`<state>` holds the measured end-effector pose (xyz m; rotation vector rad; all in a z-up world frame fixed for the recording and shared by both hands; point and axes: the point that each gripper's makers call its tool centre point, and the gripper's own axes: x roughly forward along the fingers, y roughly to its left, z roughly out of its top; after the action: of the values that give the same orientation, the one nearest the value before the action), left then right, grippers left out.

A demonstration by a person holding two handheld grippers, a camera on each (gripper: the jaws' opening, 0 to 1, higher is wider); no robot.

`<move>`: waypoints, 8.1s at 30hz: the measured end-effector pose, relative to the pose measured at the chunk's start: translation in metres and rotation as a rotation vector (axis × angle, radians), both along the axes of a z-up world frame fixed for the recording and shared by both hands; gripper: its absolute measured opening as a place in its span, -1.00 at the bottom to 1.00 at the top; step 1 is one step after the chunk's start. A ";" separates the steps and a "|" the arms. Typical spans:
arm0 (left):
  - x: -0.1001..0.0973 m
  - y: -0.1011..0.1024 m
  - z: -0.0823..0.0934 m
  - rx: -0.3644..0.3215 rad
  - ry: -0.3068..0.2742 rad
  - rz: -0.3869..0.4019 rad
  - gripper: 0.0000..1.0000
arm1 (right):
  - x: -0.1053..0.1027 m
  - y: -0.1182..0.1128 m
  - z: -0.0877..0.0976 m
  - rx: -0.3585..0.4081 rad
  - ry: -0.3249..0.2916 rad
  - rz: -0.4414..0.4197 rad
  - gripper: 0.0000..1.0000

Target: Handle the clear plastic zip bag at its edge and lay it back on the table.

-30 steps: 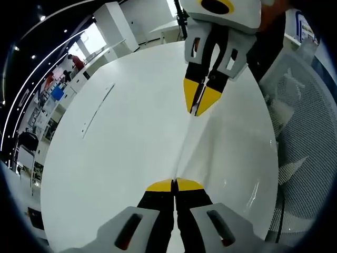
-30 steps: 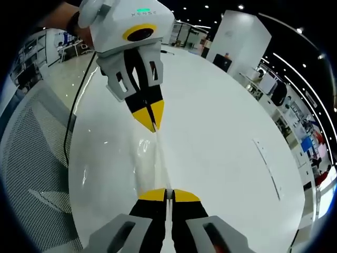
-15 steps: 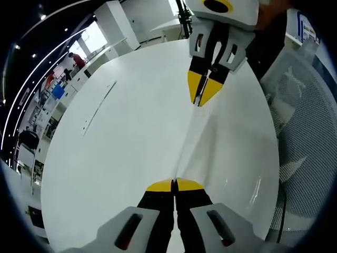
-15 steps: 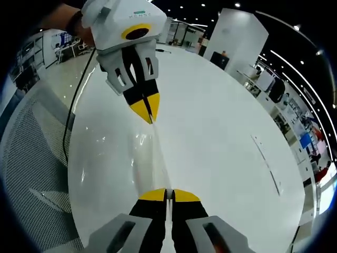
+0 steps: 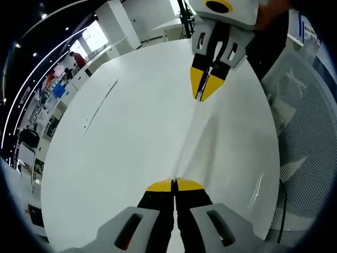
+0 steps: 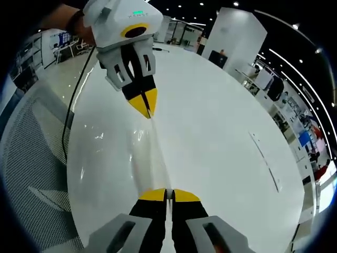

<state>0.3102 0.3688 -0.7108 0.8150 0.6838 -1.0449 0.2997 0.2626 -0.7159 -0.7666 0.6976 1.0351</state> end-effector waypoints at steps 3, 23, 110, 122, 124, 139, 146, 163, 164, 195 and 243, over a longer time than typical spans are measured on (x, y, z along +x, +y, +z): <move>0.001 0.001 0.000 -0.003 0.000 0.003 -1.00 | 0.002 -0.002 -0.001 0.000 0.000 -0.004 -1.00; 0.002 0.003 0.000 -0.002 -0.009 0.013 -1.00 | -0.003 -0.010 0.002 0.000 0.010 -0.037 -1.00; -0.028 -0.078 0.037 -0.078 -0.224 -0.256 -0.83 | 0.002 0.028 0.022 0.125 0.070 -0.067 -1.00; -0.014 -0.076 0.023 -0.001 -0.243 -0.264 -0.98 | 0.006 0.029 0.025 0.127 0.071 -0.060 -1.00; -0.013 -0.077 0.025 -0.005 -0.250 -0.260 -1.00 | 0.006 0.030 0.026 0.125 0.066 -0.060 -1.00; 0.031 -0.073 0.068 -0.037 -0.400 -0.139 -1.00 | 0.053 0.032 0.080 0.199 -0.087 -0.110 -1.00; 0.054 -0.069 0.100 -0.067 -0.486 -0.083 -1.00 | 0.079 0.035 0.125 0.236 -0.224 -0.098 -1.00; 0.026 -0.068 0.082 -0.049 -0.454 -0.076 -1.00 | 0.056 0.041 0.125 0.241 -0.305 -0.030 -1.00; 0.020 -0.068 0.074 -0.047 -0.434 -0.078 -1.00 | 0.053 0.042 0.119 0.242 -0.291 -0.028 -1.00; -0.067 -0.088 -0.006 -0.019 -0.197 -0.074 -1.00 | -0.008 0.032 0.045 0.204 -0.080 -0.092 -1.00; -0.093 -0.081 -0.026 0.057 -0.171 -0.094 -1.00 | 0.001 0.032 0.049 0.279 -0.073 -0.209 -1.00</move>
<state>0.2172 0.2882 -0.7370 0.9815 0.5364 -1.0302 0.3008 0.2945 -0.6671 -0.4761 0.5438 0.8857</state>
